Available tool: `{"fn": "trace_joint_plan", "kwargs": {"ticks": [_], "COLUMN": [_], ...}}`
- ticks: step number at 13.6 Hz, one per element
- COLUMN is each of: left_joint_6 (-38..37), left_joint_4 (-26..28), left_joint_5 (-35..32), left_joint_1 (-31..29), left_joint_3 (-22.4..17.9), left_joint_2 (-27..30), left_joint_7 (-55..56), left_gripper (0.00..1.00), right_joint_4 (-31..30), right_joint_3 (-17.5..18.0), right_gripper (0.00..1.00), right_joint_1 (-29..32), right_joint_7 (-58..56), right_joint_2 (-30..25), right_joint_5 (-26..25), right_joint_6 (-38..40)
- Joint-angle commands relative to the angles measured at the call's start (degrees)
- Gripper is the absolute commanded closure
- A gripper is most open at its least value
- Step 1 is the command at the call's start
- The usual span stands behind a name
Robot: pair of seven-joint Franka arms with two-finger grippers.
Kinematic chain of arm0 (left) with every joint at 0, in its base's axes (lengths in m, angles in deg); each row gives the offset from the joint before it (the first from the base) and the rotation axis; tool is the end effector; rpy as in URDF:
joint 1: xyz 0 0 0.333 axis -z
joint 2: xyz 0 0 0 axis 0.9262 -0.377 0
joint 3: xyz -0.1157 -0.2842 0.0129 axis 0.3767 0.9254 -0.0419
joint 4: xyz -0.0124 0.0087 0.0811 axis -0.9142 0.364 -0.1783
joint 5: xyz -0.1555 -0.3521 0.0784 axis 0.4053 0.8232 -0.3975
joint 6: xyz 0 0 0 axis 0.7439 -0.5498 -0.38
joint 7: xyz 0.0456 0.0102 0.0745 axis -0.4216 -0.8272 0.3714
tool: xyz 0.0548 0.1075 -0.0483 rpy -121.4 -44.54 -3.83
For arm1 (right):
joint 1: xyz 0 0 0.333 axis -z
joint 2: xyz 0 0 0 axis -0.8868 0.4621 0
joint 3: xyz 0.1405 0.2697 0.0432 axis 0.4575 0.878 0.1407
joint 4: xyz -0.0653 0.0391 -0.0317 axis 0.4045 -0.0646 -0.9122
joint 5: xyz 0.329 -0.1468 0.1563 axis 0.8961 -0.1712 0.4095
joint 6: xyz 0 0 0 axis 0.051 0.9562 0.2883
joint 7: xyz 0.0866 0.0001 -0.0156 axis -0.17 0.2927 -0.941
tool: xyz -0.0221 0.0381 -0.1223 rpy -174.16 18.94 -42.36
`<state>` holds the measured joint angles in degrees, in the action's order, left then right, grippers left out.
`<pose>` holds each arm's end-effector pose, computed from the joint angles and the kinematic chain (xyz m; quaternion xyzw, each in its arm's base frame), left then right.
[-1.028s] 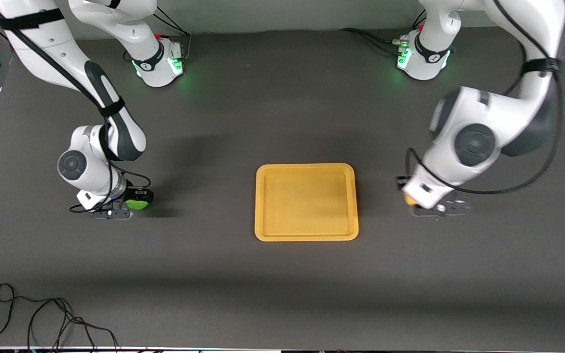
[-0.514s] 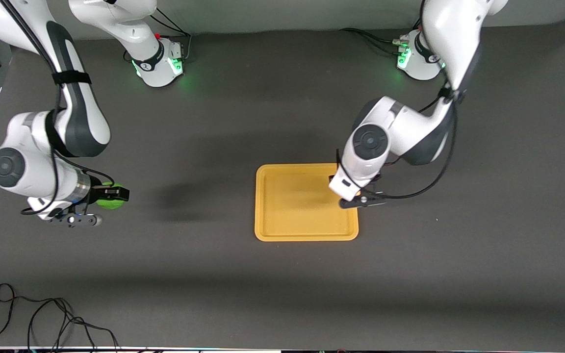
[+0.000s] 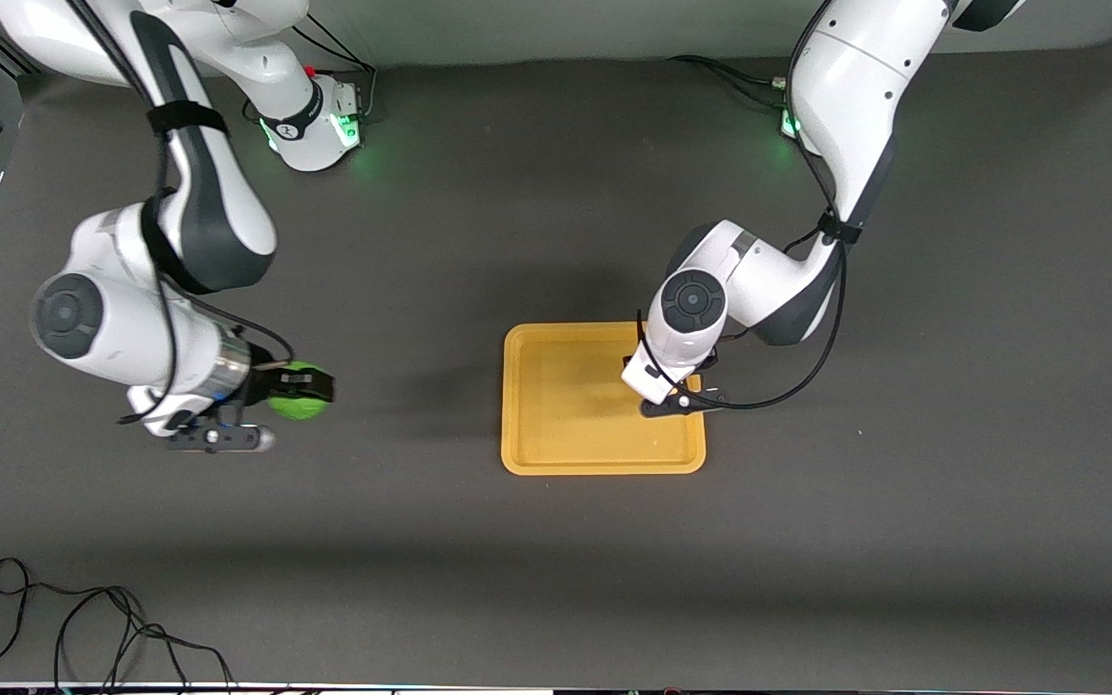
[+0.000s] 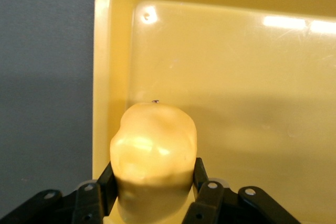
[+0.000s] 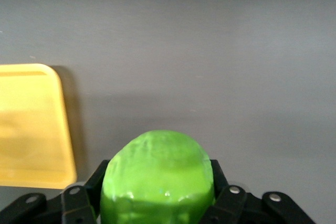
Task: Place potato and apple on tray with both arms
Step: 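Carry the potato onto the tray with the left gripper and release it, then lower the apple onto the tray with the right gripper while the left gripper withdraws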
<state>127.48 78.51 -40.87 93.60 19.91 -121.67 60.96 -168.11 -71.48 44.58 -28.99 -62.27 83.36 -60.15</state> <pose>0.5377 -0.3691 0.2018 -0.9975 -0.0592 0.0363 0.0129 0.6229 0.1704 0.3671 -0.9965 0.0332 0.0340 0.0685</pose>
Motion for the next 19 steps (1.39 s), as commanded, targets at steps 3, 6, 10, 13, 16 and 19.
{"fn": "trace_joint_plan", "kwargs": {"ticks": [3,6,10,13,16,19], "left_joint_6": [0.56,0.91,-0.58,-4.95,-14.27,-17.37], "left_joint_4": [-1.11,-1.11,-1.11,-1.11,-0.5,-0.41], "left_joint_5": [-1.91,-1.91,-1.91,-2.0,-1.13,2.28], "left_joint_1": [1.24,0.97,0.36,-1.74,-9.72,-18.42], "left_joint_3": [-1.02,-1.19,-1.28,-1.46,-1.2,-1.11], "left_joint_2": [-1.61,-1.7,-0.22,4.34,13.12,19.46], "left_joint_7": [1.17,0.47,0.38,-0.58,-12.06,-23.4], "left_gripper": [0.53,0.17,0.0,0.0,0.0,0.0], "right_joint_4": [8.96,12.75,16.0,17.5,17.94,19.35], "right_joint_3": [-0.58,-0.58,-0.49,0.56,1.36,1.36], "right_gripper": [0.75,0.76,0.77,0.77,0.77,0.77], "right_joint_1": [-12.05,-17.59,-21.55,-22.18,-24.2,-26.03], "right_joint_7": [20.92,32.18,42.13,43.29,43.73,46.01], "right_joint_2": [11.36,19.45,26.75,28.61,30.63,31.87], "right_joint_5": [1.5,1.5,1.59,2.64,3.79,3.88], "right_joint_6": [-9.05,-17.83,-25.76,-26.74,-27.0,-28.06]}}
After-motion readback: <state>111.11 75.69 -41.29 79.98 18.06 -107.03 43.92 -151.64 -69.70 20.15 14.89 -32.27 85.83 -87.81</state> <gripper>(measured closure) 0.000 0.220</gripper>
